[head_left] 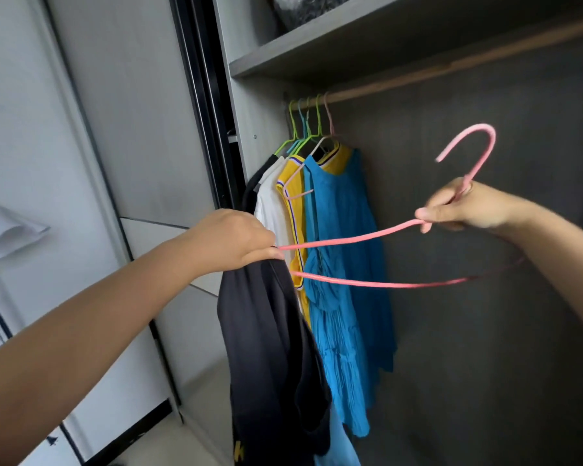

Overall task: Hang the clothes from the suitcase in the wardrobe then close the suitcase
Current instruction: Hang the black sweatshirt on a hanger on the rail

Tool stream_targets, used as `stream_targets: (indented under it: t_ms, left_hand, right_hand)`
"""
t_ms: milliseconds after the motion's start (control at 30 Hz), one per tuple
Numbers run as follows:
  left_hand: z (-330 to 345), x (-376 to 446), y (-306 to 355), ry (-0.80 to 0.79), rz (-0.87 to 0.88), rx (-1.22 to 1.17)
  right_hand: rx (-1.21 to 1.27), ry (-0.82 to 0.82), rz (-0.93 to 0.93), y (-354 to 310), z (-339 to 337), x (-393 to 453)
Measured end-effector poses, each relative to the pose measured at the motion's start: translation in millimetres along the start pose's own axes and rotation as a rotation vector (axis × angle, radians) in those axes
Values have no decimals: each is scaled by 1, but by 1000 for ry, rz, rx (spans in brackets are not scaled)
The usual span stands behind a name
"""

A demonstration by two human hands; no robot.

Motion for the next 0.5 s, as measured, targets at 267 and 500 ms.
stream_targets:
  t_ms: [267,500]
  left_hand:
    - [-10,21,34,108,122,-73]
    - [-4,42,45,154,92,-135]
  right_hand:
    - [73,138,150,-2,51,6]
    - [391,428,322,16,72,-9]
Point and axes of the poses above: each hand's wrist, its own x-axis towards the middle knuckle, its own z-axis out of the palm, y = z × x, the point moved 8 cm from there along x, towards the middle knuckle, and after that the axes turned 5 degrees about -y, right-handed, at the moved point
